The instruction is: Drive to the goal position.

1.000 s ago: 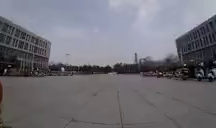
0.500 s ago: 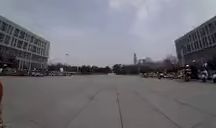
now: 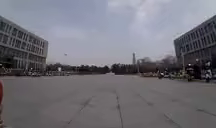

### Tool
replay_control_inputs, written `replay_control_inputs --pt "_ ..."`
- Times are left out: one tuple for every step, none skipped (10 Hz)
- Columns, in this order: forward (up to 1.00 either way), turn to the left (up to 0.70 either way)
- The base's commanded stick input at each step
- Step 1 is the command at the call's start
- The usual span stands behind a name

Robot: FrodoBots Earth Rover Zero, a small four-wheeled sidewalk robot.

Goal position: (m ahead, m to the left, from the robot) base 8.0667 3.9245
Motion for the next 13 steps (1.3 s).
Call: replay_control_inputs --pt "0.85 0.0" --pt "0.85 0.0" --pt "0.85 0.0" --pt "0.85 0.0" --pt "0.85 0.0" --pt "0.85 0.0" --pt "0.85 0.0" --pt "0.85 0.0" --pt "0.85 0.0" --pt "0.85 0.0" --pt "0.85 0.0" --pt "0.85 0.0" --pt "0.85 0.0"
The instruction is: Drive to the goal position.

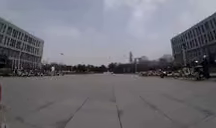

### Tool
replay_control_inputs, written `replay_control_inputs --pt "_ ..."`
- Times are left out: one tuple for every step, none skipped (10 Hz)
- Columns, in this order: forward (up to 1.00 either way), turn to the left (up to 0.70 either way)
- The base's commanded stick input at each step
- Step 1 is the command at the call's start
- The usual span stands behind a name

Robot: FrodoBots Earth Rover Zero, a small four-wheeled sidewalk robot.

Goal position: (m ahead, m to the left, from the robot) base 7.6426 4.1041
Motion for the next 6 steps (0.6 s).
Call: replay_control_inputs --pt "0.85 0.0" --pt "0.85 0.0" --pt "0.85 0.0" --pt "0.85 0.0" --pt "0.85 0.0" --pt "0.85 0.0"
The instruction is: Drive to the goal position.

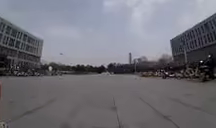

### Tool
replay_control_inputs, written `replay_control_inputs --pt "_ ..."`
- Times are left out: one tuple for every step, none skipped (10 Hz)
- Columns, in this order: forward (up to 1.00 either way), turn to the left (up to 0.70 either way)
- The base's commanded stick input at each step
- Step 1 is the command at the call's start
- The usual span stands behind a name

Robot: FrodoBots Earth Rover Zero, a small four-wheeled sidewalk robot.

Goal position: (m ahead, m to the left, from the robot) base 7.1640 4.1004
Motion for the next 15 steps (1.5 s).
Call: replay_control_inputs --pt "0.85 0.0" --pt "0.85 0.0" --pt "0.85 0.0" --pt "0.85 0.0" --pt "0.85 0.0" --pt "0.85 0.0" --pt "0.85 0.0" --pt "0.85 0.0" --pt "0.85 0.0" --pt "0.85 0.0" --pt "0.85 0.0" --pt "0.85 0.0" --pt "0.85 0.0" --pt "0.85 0.0" --pt "0.85 0.0"
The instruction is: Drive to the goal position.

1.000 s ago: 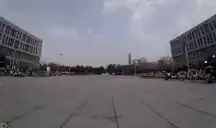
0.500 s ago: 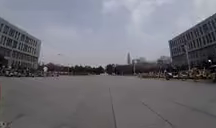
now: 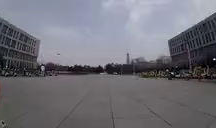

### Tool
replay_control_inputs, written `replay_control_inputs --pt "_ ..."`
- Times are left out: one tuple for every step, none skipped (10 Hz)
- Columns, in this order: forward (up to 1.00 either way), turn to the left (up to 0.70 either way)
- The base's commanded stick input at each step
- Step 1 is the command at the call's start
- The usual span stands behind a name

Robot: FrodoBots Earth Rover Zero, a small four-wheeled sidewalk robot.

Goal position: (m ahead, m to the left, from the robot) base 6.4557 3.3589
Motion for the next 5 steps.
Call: replay_control_inputs --pt "0.85 0.0" --pt "0.85 0.0" --pt "0.85 0.0" --pt "0.85 0.0" --pt "0.85 0.0"
